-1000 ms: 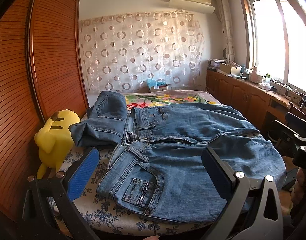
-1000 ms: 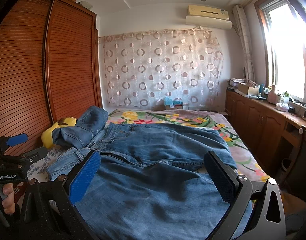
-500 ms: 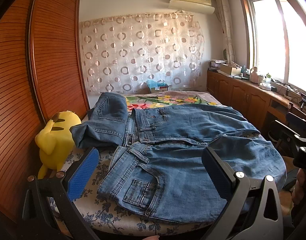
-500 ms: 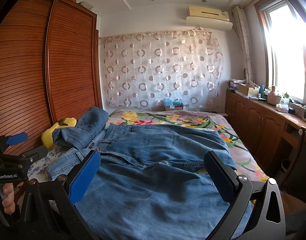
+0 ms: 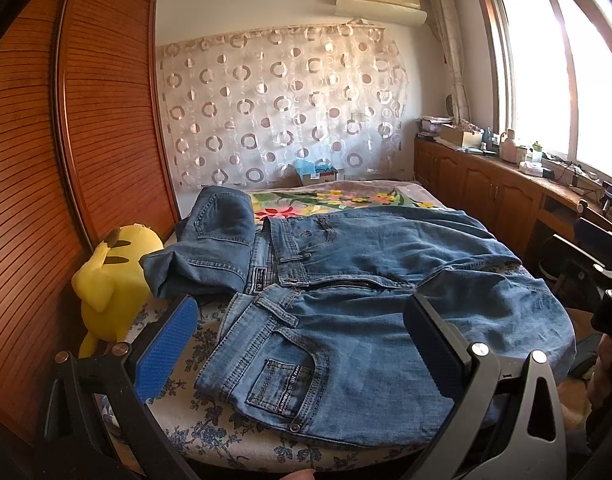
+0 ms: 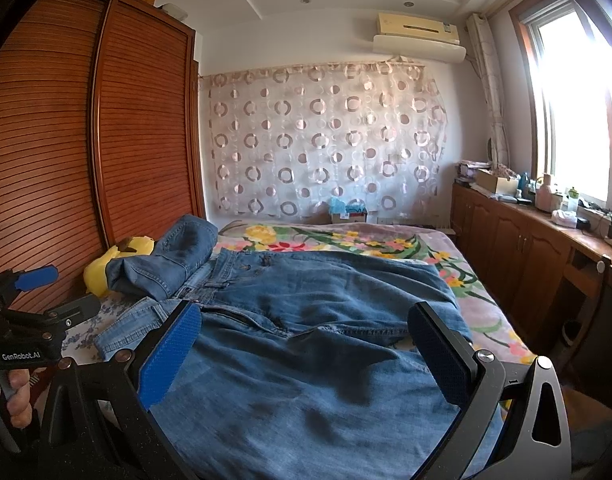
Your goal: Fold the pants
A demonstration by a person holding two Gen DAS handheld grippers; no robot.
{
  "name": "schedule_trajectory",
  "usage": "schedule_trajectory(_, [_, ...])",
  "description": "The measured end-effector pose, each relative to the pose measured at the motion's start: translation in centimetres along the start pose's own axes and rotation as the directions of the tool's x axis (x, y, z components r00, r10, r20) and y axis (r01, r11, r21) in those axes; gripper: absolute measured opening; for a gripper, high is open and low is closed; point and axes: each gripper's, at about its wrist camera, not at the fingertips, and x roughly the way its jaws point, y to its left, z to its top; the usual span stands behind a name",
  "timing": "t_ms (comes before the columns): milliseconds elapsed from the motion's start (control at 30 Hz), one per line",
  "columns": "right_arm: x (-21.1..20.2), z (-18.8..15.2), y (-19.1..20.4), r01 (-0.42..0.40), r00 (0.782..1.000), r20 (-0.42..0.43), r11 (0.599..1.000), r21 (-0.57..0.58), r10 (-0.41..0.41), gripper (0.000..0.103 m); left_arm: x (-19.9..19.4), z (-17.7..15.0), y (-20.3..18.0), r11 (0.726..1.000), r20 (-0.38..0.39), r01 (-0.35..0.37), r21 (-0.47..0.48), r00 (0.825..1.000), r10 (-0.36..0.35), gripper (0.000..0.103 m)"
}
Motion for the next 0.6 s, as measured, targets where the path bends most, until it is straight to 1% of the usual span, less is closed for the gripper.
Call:
schedule_trajectory(300, [0.0, -0.1, 0.1, 0.002, 1.000, 0.005, 1.000, -0.001, -0.002, 0.103, 0.1, 0.0, -0.1, 1.000, 0.000, 0.005, -0.002, 1.000, -0.005, 0.103])
schedule_trajectory(500, [0.0, -0.2, 0.2, 0.001, 1.000, 0.005, 1.000, -0.004, 0.000, 0.103, 0.0, 1.0, 0.0, 1.000, 0.005, 0.006, 0.009, 1.000, -0.006, 0.103])
schedule_trajectory(600, [0.0, -0.3, 0.3, 0.002, 1.000, 0.005, 1.000, -0.003, -0.002, 0.103, -0.1, 0.5, -0.4, 1.000, 0.005, 0.000, 0.010, 1.000, 0.000, 0.103])
